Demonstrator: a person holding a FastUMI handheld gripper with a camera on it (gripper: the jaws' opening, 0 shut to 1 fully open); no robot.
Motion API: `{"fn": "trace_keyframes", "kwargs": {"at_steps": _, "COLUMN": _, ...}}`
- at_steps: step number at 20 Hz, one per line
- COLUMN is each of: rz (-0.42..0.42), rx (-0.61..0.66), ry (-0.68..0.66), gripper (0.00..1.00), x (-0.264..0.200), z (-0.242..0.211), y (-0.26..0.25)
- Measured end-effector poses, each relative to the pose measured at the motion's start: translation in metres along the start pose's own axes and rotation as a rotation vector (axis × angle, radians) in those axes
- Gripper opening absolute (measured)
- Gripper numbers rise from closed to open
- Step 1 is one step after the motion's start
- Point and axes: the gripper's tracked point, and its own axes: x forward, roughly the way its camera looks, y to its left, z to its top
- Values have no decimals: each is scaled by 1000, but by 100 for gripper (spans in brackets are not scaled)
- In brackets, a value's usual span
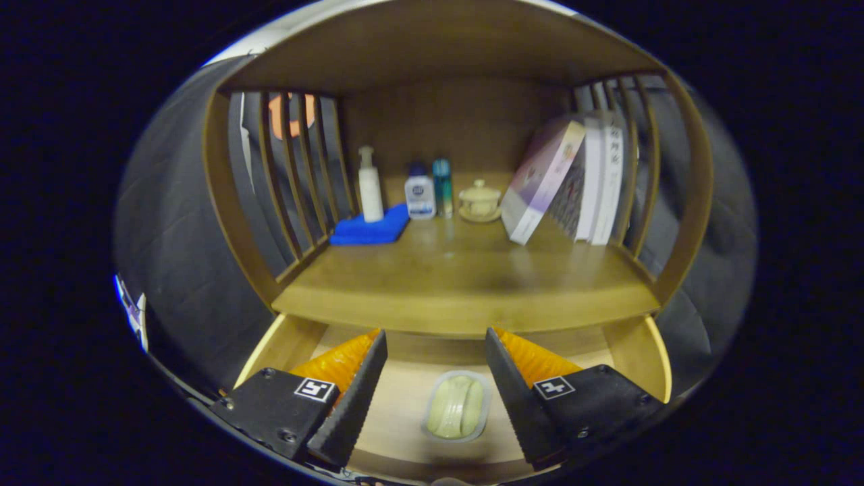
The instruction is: Pull open the drawer, take out the items inside it, and place them on the countertop above the cabinet.
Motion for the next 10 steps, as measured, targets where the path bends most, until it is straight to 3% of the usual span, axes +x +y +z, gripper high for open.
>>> {"fn": "trace_keyframes", "kwargs": {"at_steps": 7, "rz": -61, "rx": 20, "ry": 352, "gripper": 79, "x": 41, "z": -64, "y": -6}}
{"fn": "trace_keyframes", "kwargs": {"at_steps": 10, "rz": -126, "rx": 28, "ry": 389, "gripper": 68, "x": 43, "z": -66, "y": -22}}
